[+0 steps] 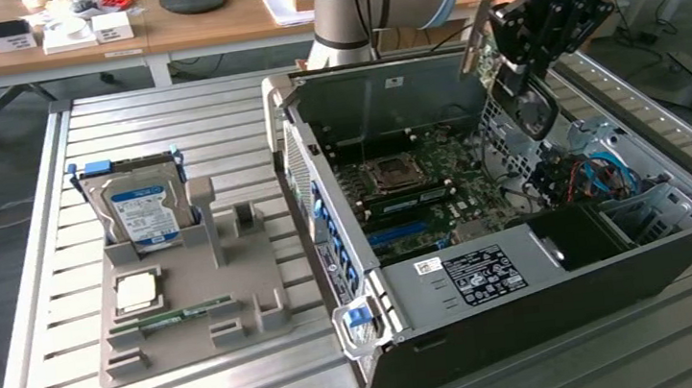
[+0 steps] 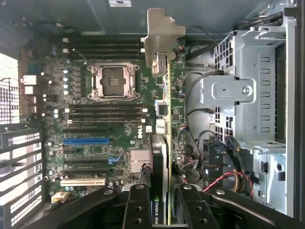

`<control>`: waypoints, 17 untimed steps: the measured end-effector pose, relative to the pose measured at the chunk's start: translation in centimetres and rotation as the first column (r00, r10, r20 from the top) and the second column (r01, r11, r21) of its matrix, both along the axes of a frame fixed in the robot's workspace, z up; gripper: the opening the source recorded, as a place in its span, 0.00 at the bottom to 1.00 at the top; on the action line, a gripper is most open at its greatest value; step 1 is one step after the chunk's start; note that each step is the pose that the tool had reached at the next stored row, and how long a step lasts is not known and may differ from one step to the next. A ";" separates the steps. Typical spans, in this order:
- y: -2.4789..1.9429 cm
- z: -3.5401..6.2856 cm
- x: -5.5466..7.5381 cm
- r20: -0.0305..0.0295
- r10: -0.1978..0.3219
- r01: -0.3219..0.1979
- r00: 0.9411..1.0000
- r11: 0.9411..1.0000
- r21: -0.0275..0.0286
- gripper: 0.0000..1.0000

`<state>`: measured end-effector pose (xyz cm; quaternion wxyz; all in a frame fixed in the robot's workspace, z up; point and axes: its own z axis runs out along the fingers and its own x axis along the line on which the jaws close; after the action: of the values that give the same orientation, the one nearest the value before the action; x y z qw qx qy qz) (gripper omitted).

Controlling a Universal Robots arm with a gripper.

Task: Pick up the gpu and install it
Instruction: 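Pick up the gpu and move the gpu toward the slot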

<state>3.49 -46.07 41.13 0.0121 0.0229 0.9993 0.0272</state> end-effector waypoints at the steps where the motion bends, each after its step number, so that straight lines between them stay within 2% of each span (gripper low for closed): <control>1: 0.00 0.00 0.1 0.000 -0.002 0.002 1.000 1.000 0.000 0.27; 13: 0.03 0.00 1.9 0.000 -0.025 0.025 1.000 1.000 0.000 0.27; 17: 0.03 0.00 1.9 0.000 -0.025 0.025 1.000 1.000 0.000 0.27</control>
<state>5.41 -46.04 41.13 0.0124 0.0354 0.9989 0.0271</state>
